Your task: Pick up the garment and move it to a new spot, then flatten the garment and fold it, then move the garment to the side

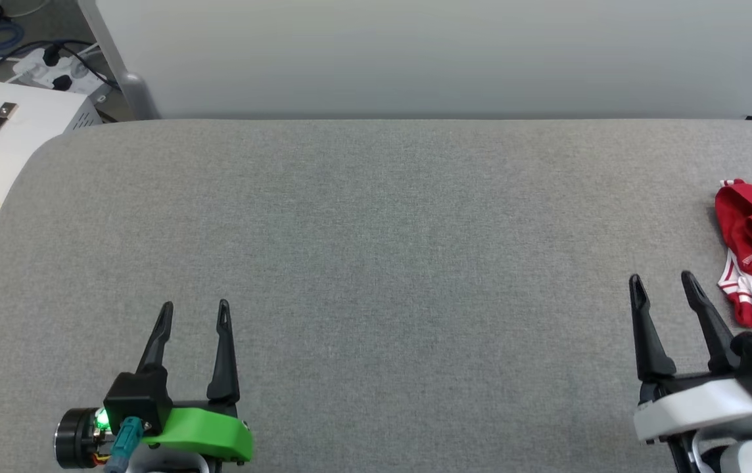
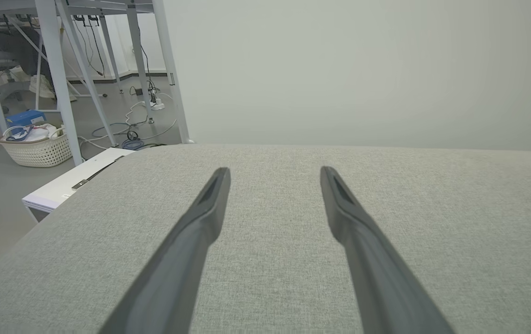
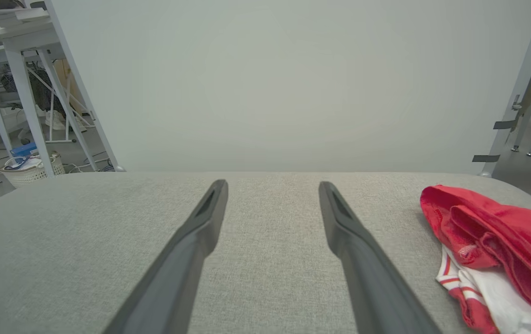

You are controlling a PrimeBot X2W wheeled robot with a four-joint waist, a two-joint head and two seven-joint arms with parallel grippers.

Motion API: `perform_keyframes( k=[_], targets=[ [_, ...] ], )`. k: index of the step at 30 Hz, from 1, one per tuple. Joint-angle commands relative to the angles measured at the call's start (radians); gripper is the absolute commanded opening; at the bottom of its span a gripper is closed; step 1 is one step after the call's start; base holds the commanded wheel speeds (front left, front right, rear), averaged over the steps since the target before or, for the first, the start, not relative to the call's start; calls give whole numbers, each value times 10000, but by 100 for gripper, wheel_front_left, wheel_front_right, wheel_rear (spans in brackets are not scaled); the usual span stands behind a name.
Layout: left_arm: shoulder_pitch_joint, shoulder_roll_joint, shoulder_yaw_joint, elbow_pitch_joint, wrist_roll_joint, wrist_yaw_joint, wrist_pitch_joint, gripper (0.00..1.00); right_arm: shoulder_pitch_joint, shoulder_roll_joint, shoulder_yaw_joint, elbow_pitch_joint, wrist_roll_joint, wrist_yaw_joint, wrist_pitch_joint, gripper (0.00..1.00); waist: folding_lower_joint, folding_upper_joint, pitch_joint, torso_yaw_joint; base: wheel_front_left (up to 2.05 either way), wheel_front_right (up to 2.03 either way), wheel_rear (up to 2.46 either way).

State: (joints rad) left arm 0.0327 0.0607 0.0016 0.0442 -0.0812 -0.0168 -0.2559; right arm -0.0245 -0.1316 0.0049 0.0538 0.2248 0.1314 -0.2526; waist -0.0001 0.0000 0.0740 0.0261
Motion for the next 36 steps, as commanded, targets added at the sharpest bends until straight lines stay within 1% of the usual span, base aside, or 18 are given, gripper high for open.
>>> perform_keyframes(
  k=[1, 9, 17, 18, 36],
  targets=[
    [190, -58, -28, 18, -25, -66, -59, 100, 296, 95, -90, -159, 83, -7, -90, 100, 1, 0, -229, 90, 0, 0, 0],
    [619, -82, -112, 35, -49, -104, -59, 100, 1206, 256, -132, -767, -134, -7, -91, 100, 1, 0, -535, 47, 0, 0, 0],
    [722, -90, -105, 124, 47, -122, -59, 100, 1502, 377, -64, -790, -201, -7, -91, 100, 1, 0, -690, 32, 0, 0, 0],
    [595, -35, -102, 115, 16, -69, 1, 0, 1402, 347, -65, -763, -128, 0, 1, 0, 1, 0, -691, 33, 0, 0, 0],
    [489, -37, -94, 53, 100, -38, 293, 0, 1276, 392, -60, -735, -350, -1, 291, 0, 1, 0, -701, -2, 0, 0, 0]
  ],
)
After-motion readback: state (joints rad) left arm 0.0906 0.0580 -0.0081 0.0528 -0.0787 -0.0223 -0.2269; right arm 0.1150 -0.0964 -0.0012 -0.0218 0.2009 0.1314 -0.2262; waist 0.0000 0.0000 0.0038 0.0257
